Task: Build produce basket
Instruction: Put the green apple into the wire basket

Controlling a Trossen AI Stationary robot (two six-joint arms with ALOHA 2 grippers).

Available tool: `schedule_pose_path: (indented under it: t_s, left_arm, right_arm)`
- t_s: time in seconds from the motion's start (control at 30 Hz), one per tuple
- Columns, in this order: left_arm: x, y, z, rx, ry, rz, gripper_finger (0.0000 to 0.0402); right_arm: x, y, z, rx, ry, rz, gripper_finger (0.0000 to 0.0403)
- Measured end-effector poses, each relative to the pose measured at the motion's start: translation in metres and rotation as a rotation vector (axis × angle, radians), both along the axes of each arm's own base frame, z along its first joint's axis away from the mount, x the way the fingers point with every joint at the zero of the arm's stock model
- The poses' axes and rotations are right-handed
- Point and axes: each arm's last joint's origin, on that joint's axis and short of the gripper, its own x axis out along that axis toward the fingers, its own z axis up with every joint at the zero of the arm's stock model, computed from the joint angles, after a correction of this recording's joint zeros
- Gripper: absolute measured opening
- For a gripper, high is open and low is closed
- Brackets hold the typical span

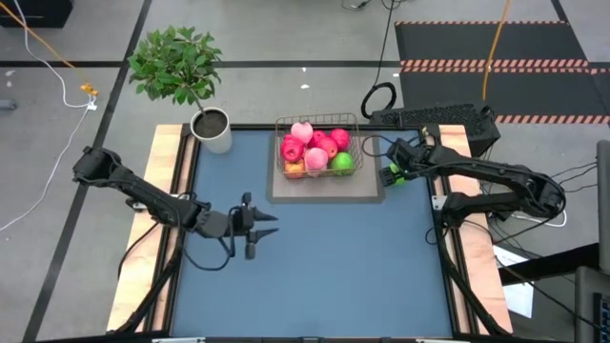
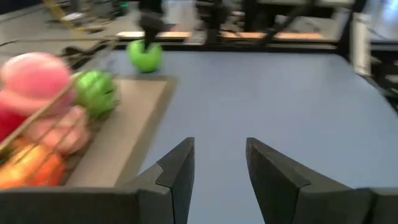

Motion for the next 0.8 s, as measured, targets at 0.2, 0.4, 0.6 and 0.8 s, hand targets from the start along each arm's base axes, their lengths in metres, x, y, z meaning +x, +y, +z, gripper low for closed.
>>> schedule_pose_path:
  t_s: [0.2,0.4,0.6,0.8]
  left_arm:
    - [0.001,0.008,-0.003,-0.028,0.022,0.099,0.0145]
    - [0.001,0.013,-0.007,-0.033,0.057,0.125,0.0145]
    - [0.001,0.014,-0.007,0.014,0.067,0.129,0.0145]
    - [0.003,0.020,-0.006,0.012,0.045,0.187,0.0145]
  right_arm:
    - [-0.004,0.001,-0.018,-0.019,-0.011,0.002,0.0364]
    - [-0.001,-0.001,-0.022,-0.032,-0.068,0.027,0.0349]
    - [-0.002,0.000,-0.023,-0.021,-0.062,0.031,0.0304]
    - [-0.003,0.001,-0.024,-0.001,-0.045,0.056,0.0339]
